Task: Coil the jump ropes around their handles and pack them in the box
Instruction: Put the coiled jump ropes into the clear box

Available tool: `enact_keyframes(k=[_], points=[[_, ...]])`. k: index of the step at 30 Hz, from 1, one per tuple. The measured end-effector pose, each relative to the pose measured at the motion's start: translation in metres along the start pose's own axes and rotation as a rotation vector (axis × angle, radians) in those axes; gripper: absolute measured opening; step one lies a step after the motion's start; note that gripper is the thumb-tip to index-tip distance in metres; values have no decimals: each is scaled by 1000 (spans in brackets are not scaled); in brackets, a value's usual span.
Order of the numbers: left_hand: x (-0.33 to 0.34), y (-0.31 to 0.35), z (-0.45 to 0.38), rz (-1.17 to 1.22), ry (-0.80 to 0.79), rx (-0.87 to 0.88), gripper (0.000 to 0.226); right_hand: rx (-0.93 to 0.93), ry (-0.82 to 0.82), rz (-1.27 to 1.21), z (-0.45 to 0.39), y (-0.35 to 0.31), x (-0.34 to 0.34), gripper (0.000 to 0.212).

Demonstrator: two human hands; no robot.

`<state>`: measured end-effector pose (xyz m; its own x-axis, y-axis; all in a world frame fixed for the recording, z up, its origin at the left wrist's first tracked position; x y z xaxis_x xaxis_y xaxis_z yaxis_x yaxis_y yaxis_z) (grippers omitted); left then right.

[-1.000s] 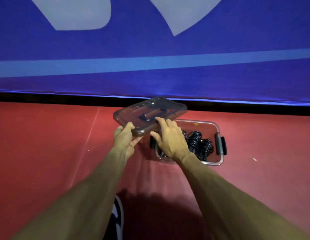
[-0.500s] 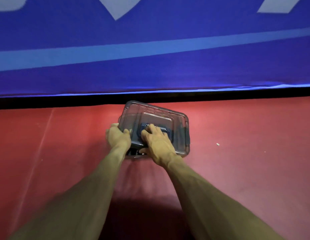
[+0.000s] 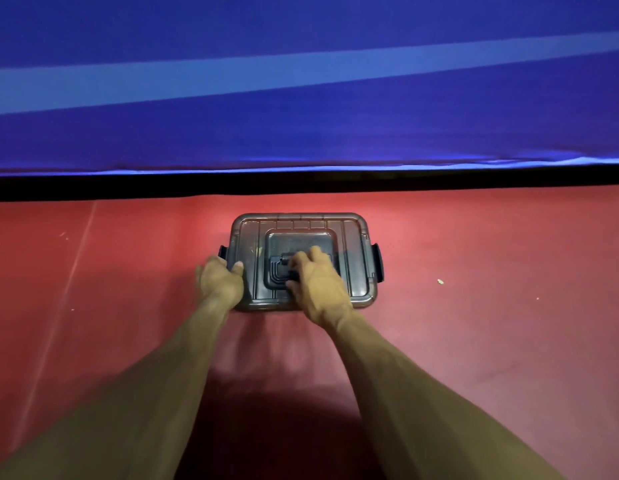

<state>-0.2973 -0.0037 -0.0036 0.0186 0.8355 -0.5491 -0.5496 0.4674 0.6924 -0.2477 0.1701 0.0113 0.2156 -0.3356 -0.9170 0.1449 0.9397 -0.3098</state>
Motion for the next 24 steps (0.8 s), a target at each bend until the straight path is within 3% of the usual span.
enact_keyframes(k=[5, 9, 13, 15, 21, 24], points=[[-2, 0, -11, -44, 61, -24, 25, 256, 131, 169, -9, 49, -14, 39], [10, -1, -14, 72, 38, -30, 37, 407, 182, 142, -10, 78, -23, 42], [16, -3, -11, 65, 40, -24, 45, 575, 106, -265, -6, 93, -15, 77], [15, -4, -12, 33, 79, -4, 42, 632, 80, -391, -4, 96, -12, 85], [18, -6, -11, 162, 97, -8, 25, 654, 75, -340, -3, 97, -19, 71], [20, -8, -12, 203, 114, 3, 21, 688, 89, -366, -2, 97, -14, 53]])
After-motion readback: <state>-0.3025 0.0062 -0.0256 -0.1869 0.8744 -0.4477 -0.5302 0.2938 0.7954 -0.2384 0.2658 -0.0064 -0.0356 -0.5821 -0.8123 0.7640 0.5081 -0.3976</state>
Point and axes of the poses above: each hand's wrist, its own z-axis away from the middle knuckle, its own x-axis out of the palm, y = z × x, the point moved 4 cm from there along -z, towards the middle knuckle, and after that the axes turned 11 degrees about z, right-handed, at the moved point
